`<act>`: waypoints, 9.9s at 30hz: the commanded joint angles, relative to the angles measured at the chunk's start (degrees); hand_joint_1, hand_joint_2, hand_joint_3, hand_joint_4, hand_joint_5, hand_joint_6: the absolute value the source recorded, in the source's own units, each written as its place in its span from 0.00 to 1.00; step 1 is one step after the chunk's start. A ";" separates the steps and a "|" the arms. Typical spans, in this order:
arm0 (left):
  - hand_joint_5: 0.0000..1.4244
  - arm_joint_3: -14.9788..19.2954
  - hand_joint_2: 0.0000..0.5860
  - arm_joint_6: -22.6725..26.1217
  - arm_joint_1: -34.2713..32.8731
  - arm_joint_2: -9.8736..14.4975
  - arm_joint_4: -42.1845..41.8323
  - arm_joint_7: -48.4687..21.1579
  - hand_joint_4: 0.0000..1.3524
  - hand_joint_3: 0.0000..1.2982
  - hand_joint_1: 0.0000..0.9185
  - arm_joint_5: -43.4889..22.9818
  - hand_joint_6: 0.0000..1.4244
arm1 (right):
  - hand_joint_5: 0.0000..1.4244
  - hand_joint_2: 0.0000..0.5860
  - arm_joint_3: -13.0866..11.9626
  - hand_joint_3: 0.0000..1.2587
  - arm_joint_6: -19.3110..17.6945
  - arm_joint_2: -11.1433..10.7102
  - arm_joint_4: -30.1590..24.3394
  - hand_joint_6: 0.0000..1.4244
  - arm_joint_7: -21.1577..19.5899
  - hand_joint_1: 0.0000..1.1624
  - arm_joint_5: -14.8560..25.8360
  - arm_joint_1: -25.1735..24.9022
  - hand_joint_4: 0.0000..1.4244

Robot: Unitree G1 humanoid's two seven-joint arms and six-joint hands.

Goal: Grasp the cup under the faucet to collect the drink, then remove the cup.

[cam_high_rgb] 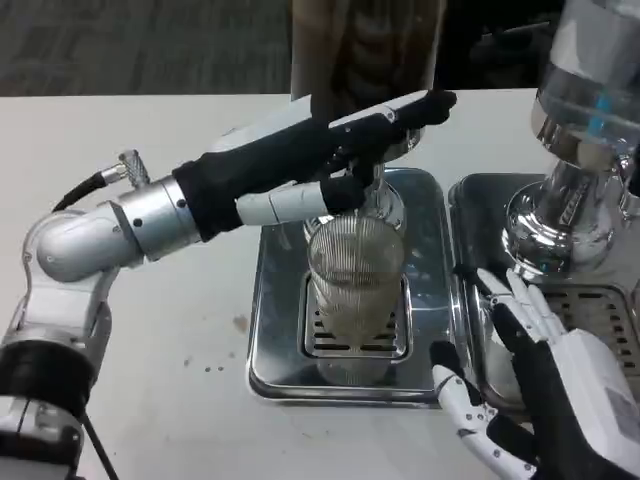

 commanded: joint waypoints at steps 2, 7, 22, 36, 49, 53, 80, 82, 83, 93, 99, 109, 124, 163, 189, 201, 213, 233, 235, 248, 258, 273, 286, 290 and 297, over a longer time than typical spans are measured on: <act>0.00 -2.50 0.01 -0.87 1.89 0.72 1.51 -0.49 0.00 0.03 0.00 3.37 0.00 | 0.02 0.67 -2.22 0.07 -0.64 0.39 1.95 0.04 1.24 0.39 8.39 -1.30 0.02; 0.00 -3.27 0.01 -2.30 1.89 1.32 1.97 0.54 0.00 0.03 0.00 3.92 0.00 | 0.02 0.45 -4.21 0.00 -4.10 0.10 8.33 0.07 3.16 0.52 19.60 -4.75 0.00; 0.00 -4.30 0.01 -3.10 1.72 2.26 2.65 2.27 0.00 0.03 0.00 3.81 0.00 | 0.00 0.34 -5.11 0.00 -12.06 -1.65 21.24 0.00 2.59 0.59 23.65 -12.16 0.00; 0.00 -4.41 0.02 -3.16 1.88 2.71 2.27 2.46 0.00 0.03 0.00 3.87 0.00 | 0.00 0.33 -4.75 0.00 -14.67 -1.30 28.84 0.00 0.86 0.60 22.25 -17.93 0.00; 0.00 -4.62 0.02 -2.84 2.94 3.03 0.92 2.55 0.00 0.03 0.00 3.80 0.00 | 0.00 0.34 -4.50 0.00 -14.07 -0.20 32.67 0.00 1.08 0.60 22.50 -22.56 0.00; 0.00 -4.66 0.02 -2.66 3.24 3.11 0.48 2.71 0.00 0.03 0.00 3.80 0.00 | 0.00 0.35 -4.66 0.00 -14.18 -0.08 33.53 0.00 1.33 0.60 22.89 -23.60 0.00; 0.00 -4.87 0.01 -1.68 4.79 3.69 -1.56 2.68 0.00 0.04 0.00 3.50 0.00 | 0.00 0.36 -4.41 0.00 -14.12 0.00 36.59 0.00 3.27 0.58 24.92 -27.51 0.00; 0.00 -4.88 0.01 -1.65 4.81 3.73 -1.58 2.68 0.00 0.04 0.00 3.49 0.00 | 0.00 0.36 -4.34 0.00 -14.26 0.07 36.92 0.00 3.38 0.58 24.98 -27.73 0.00; 0.00 -4.88 0.01 -1.65 4.88 3.76 -1.67 2.67 0.00 0.04 0.00 3.47 0.00 | 0.00 0.36 -4.33 0.00 -14.36 0.12 37.03 0.00 3.45 0.58 25.02 -27.78 0.00; 0.00 -4.86 0.02 -1.26 5.20 3.93 -2.16 2.61 0.00 0.04 0.00 3.27 0.00 | 0.00 0.36 -4.38 0.00 -14.63 0.35 37.99 0.00 3.94 0.57 25.53 -28.54 0.00; 0.00 -4.83 0.01 -1.01 5.45 3.95 -2.37 2.72 0.00 0.04 0.00 3.27 0.00 | 0.00 0.37 -4.20 0.00 -14.53 0.54 38.18 0.00 4.28 0.57 25.60 -28.75 0.00; 0.00 -4.68 0.02 -0.62 5.43 3.73 -2.66 2.43 0.00 0.04 0.00 2.73 0.00 | 0.00 0.37 -4.16 0.00 -14.64 0.71 38.55 0.00 4.45 0.56 25.79 -29.04 0.00; 0.00 -3.48 0.04 2.34 4.77 2.73 -2.95 0.40 0.00 0.05 0.00 -0.91 0.00 | 0.00 0.37 -3.85 0.00 -15.14 0.66 38.85 0.00 3.71 0.56 24.94 -28.58 0.00; 0.00 5.36 0.07 12.58 3.56 1.01 -13.74 -3.92 0.00 0.06 0.00 -9.57 0.00 | 0.00 0.39 -3.66 0.00 -15.83 0.90 39.66 0.00 2.56 0.56 24.80 -28.39 0.00; 0.00 13.42 0.09 16.90 17.06 4.88 -29.75 -2.01 0.01 0.09 0.00 -15.76 0.00 | 0.00 0.40 -4.38 0.00 -17.27 0.91 41.15 0.00 2.98 0.55 25.31 -30.03 0.00; 0.00 15.33 0.10 16.73 25.13 6.21 -29.33 1.68 0.01 0.10 0.00 -13.25 0.00 | 0.00 0.38 -4.50 0.00 -17.80 0.61 41.46 0.00 3.37 0.55 25.64 -30.24 0.00; 0.01 16.31 0.13 16.24 30.00 6.74 -26.89 4.82 0.01 0.10 0.00 -11.54 0.00 | 0.00 0.37 -4.72 0.00 -16.17 0.83 44.00 0.00 3.15 0.55 25.01 -34.01 0.00; 0.01 15.65 0.16 16.09 31.68 7.29 -24.59 5.56 0.02 0.11 0.00 -9.72 0.00 | 0.00 0.35 -6.00 0.00 -18.35 1.72 53.47 0.00 2.20 0.55 26.62 -40.29 0.00; 0.01 15.66 0.16 16.15 31.78 7.36 -24.51 5.59 0.02 0.11 0.00 -9.69 0.00 | 0.00 0.35 -6.17 0.00 -19.06 1.84 54.34 0.00 2.28 0.55 27.02 -40.75 0.00; 0.02 15.87 0.18 17.00 31.69 7.84 -23.77 5.37 0.02 0.11 0.00 -8.99 0.00 | 0.00 0.34 -7.50 0.00 -27.66 3.03 65.07 0.00 2.18 0.54 29.56 -44.78 0.00; 0.03 15.93 0.18 17.52 31.09 7.76 -22.64 5.52 0.03 0.12 0.00 -8.99 0.01 | 0.00 0.32 -7.73 0.00 -31.94 3.31 68.39 0.00 0.85 0.53 29.15 -46.03 0.00; 0.04 16.14 0.19 18.25 30.64 7.89 -21.33 5.76 0.04 0.13 0.00 -8.86 0.03 | 0.00 0.30 -6.31 0.00 -26.80 1.57 67.12 0.02 2.22 0.63 26.68 -46.14 0.00; 0.04 16.20 0.20 18.54 30.86 8.16 -20.62 6.22 0.05 0.14 0.00 -8.72 0.03 | 0.04 0.29 -5.34 0.00 -25.09 2.24 68.28 0.10 2.54 0.66 26.44 -47.40 0.00; 0.05 16.07 0.20 18.51 30.84 8.36 -20.33 6.34 0.06 0.15 0.00 -8.71 0.03 | 0.09 0.28 -4.99 0.01 -25.03 2.51 68.70 0.13 1.93 0.67 25.99 -47.73 0.01; 0.05 15.87 0.20 18.31 30.53 8.47 -19.59 6.43 0.06 0.15 0.00 -8.56 0.03 | 0.16 0.29 -4.50 0.14 -25.31 3.01 68.99 0.21 -0.29 0.67 24.90 -47.37 0.12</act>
